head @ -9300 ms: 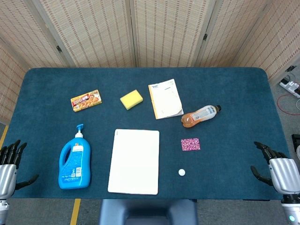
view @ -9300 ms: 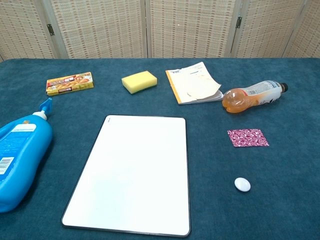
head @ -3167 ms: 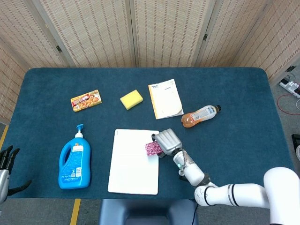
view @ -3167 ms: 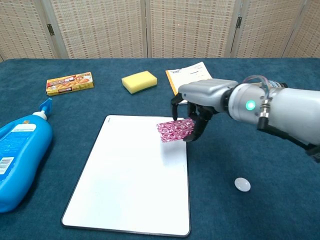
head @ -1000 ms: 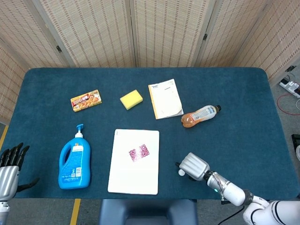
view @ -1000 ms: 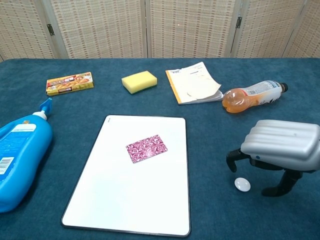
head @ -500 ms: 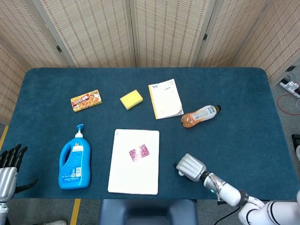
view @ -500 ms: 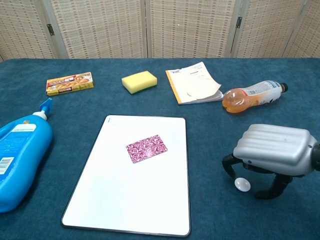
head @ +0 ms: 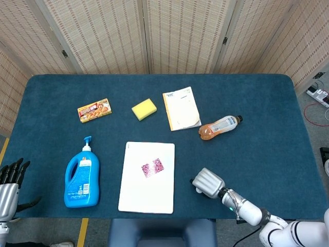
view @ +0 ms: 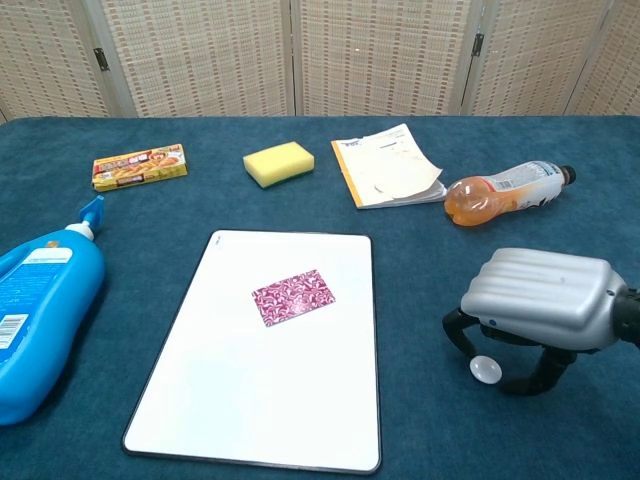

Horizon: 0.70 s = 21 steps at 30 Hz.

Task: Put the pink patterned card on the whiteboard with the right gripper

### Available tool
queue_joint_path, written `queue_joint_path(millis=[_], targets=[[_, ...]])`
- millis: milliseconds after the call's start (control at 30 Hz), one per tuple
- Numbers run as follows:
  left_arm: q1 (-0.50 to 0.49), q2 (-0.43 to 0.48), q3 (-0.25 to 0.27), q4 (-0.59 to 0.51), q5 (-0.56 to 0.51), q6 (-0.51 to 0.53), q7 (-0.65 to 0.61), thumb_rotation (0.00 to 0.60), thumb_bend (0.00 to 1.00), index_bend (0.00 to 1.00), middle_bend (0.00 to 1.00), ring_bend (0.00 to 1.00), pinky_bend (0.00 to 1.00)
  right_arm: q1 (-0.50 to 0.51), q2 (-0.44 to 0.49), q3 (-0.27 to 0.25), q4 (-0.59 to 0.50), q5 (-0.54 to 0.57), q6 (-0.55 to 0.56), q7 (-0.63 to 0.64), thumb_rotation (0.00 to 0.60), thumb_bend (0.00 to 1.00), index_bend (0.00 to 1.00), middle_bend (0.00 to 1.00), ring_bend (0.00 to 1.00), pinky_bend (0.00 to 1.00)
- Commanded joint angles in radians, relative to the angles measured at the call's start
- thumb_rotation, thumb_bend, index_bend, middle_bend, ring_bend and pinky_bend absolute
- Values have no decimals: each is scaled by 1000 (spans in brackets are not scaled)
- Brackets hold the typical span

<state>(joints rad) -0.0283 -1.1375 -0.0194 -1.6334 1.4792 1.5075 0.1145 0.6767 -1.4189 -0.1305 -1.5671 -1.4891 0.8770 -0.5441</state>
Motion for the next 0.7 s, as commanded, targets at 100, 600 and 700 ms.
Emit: queue_joint_path(millis=[100, 600, 700], targets=[[1, 0, 0, -1, 0, 2, 0, 600, 174, 46, 0, 0, 0, -3, 0, 7, -3, 8, -7, -9, 536, 305, 487, 906, 1000, 997], [6, 3, 2, -1, 0, 6, 1, 600, 174, 44, 0, 0, 0, 5, 4, 62, -29, 25, -4, 8, 538, 330, 519, 906, 1000, 997], [8, 1, 5, -1, 2, 7, 0, 600, 174, 44, 0, 0, 0, 32, 0, 98, -42, 48, -31, 12, 537, 331, 523, 906, 1000, 997]])
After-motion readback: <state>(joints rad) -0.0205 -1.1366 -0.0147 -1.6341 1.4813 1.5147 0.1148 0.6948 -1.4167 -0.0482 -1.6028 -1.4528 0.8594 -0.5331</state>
